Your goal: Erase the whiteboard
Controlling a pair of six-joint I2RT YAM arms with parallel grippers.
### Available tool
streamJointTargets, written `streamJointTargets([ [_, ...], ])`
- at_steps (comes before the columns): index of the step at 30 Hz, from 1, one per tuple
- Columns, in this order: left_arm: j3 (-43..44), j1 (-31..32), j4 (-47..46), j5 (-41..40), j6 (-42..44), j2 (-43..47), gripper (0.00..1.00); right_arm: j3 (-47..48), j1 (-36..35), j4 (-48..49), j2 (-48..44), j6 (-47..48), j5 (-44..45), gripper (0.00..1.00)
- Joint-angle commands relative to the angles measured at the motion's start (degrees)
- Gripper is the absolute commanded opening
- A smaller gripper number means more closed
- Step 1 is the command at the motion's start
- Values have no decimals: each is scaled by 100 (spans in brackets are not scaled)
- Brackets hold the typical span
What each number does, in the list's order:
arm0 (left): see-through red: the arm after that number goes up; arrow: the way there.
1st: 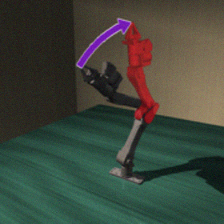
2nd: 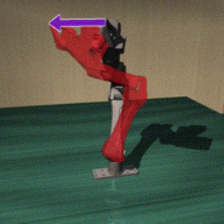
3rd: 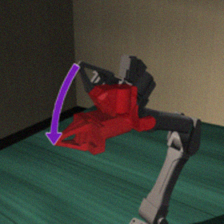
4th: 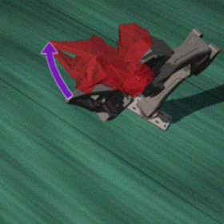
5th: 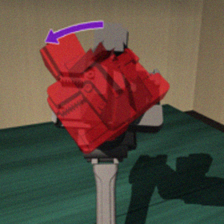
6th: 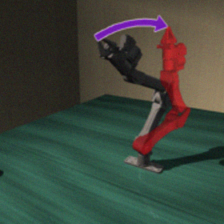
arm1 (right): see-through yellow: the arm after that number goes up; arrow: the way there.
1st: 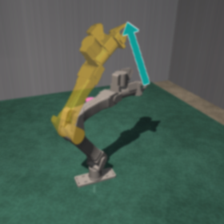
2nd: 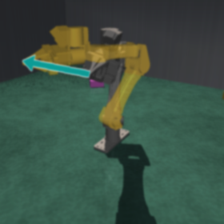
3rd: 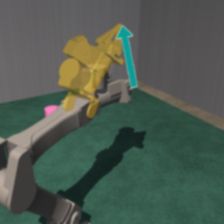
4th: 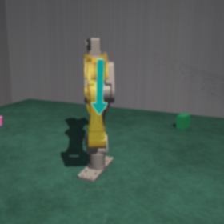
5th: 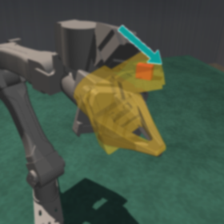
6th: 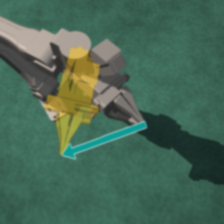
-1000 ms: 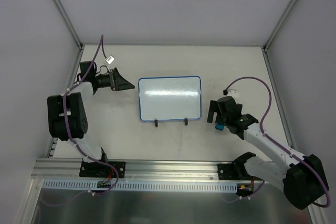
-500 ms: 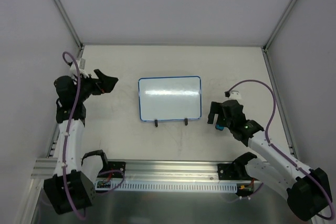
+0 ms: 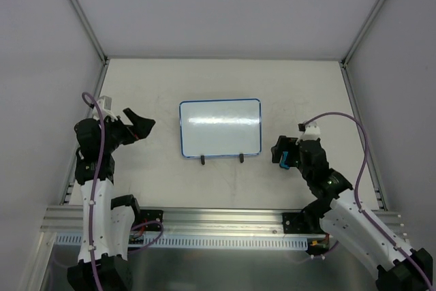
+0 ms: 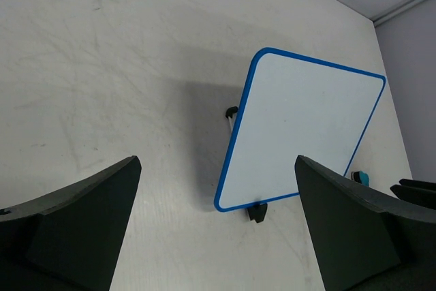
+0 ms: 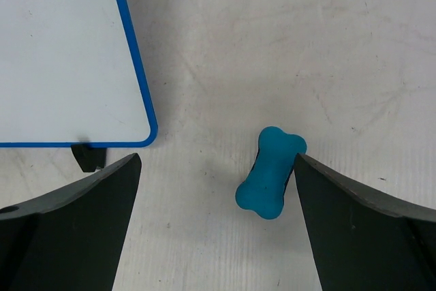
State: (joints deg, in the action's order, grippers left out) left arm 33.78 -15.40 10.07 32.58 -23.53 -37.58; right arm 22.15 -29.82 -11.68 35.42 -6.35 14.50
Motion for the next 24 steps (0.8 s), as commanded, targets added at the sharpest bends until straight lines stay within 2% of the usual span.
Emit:
streamJointTargets([
  [1, 357, 2, 618, 442, 234, 119, 99, -333, 20, 386, -394, 99, -9, 99],
  [5, 708, 2, 1005, 679, 655, 190, 99, -562, 29, 395, -1018, 37, 70, 99],
  [9, 876, 10, 1375, 724, 1192, 374, 99, -572, 20, 412, -994, 20, 26, 99],
  [13, 771, 2, 1393, 821, 1167, 471, 99, -510, 20, 421, -783, 20, 44, 99],
  [16, 682, 54, 1393, 118, 947, 462, 99, -510, 20, 421, -773, 11, 35, 99],
  [19, 700, 72, 1393, 337, 991, 462, 99, -545, 20, 430, -878, 11, 35, 99],
  [24, 656, 292, 1393, 100, 973, 778, 99, -580, 29, 430, -958, 11, 35, 99],
])
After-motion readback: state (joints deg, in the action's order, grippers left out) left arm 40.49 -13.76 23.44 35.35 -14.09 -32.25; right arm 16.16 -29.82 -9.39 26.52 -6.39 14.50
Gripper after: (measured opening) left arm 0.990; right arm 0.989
